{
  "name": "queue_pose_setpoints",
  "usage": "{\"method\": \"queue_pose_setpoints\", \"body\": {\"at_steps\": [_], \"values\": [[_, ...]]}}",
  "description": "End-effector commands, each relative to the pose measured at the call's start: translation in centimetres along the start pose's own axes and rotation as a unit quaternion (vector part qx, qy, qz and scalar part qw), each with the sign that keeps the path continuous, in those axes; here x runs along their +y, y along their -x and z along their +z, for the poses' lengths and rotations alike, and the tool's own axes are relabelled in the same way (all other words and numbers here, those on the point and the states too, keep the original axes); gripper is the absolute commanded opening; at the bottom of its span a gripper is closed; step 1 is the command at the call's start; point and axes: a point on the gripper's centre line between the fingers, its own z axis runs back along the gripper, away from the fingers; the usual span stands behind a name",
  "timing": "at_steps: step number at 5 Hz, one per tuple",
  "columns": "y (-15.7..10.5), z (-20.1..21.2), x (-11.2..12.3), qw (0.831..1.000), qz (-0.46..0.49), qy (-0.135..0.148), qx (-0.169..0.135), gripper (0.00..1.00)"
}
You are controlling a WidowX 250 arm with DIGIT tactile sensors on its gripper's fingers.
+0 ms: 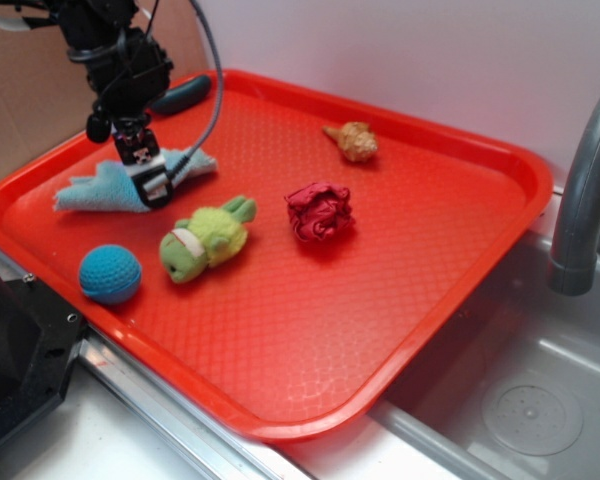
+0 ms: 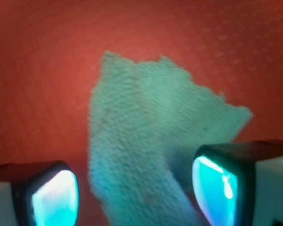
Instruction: Grab the blue cloth.
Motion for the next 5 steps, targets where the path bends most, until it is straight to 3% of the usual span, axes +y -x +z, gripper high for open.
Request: {"method": "queue_pose_setpoints", "body": {"at_steps": [1,2,4,5], "values": [[-0.3,-2.0,0.2,0.999,0.008,-0.013,0.052,0.31],[-0.1,-2.1,0.6,0.998,0.026,-0.02,0.057,0.0],[1.0,1.0,1.3,0.99,0.108,-0.086,-0.023,0.0],[3.3,6.1,-2.7,0.984,0.148,-0.094,-0.042,0.0]]}}
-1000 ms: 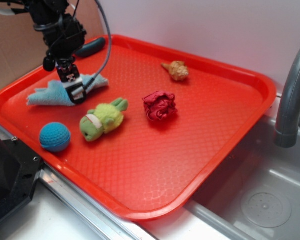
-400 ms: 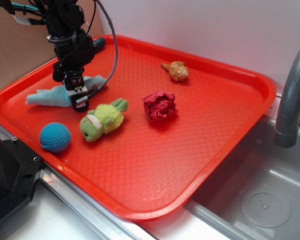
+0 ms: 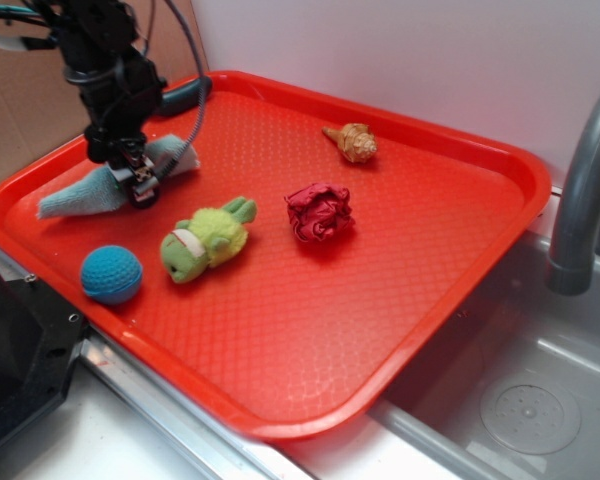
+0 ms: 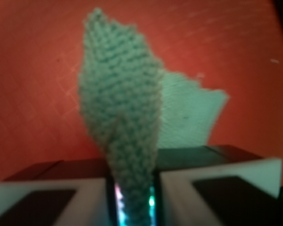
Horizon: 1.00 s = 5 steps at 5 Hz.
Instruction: Grab the blue cloth.
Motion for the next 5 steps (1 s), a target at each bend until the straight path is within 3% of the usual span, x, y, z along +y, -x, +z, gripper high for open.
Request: {"method": "queue_pose_setpoints", "body": {"at_steps": [1,3,4,5], "values": [[-0.5,10.9,-3.8,0.998,0.056,0.008,-0.027,0.0],[-7.1,20.6,-5.3,0.996,0.086,0.022,-0.009,0.0],[-8.7,20.7,-5.0,0.994,0.101,0.043,0.002,0.0],[-8.6,20.2,-4.6,0.992,0.11,0.053,0.005,0.0]]}}
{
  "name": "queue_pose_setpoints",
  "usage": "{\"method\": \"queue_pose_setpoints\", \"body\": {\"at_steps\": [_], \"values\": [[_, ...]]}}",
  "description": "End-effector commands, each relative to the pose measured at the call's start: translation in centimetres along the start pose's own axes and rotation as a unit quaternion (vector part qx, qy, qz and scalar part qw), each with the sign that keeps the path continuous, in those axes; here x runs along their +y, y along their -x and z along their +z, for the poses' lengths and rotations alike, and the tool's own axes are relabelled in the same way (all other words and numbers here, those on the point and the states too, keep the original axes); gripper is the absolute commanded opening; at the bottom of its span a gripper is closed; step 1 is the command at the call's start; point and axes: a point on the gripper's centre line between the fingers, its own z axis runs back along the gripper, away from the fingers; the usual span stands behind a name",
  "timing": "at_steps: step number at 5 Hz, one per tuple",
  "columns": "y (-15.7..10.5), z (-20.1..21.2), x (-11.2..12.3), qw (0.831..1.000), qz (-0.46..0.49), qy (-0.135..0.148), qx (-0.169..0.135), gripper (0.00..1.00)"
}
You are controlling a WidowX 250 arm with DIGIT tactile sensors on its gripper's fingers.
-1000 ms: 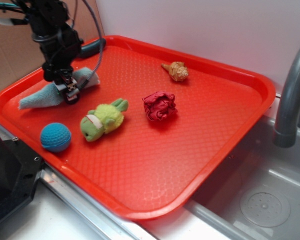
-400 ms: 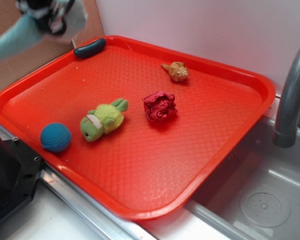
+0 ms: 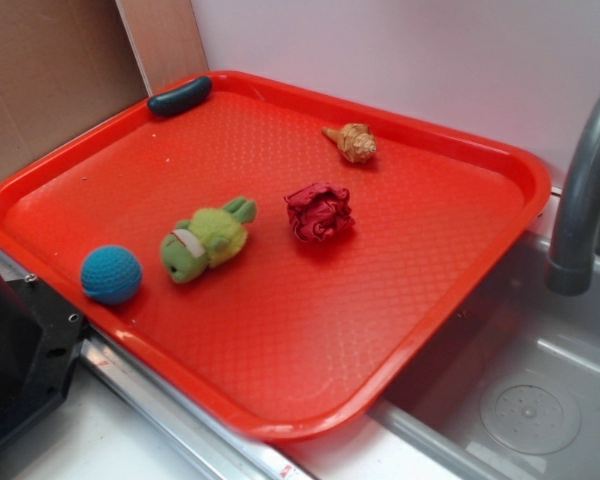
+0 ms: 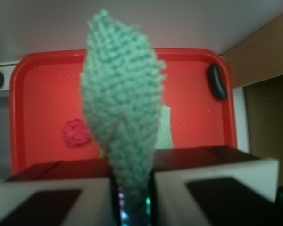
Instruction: Grab the blue cloth.
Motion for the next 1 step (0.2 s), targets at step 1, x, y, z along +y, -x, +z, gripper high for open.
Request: {"method": "queue_pose_setpoints", "body": {"at_steps": [1], "values": [[-0.98,0.4,1.09,0.999,0.02,0.019,-0.018,0.0]]}}
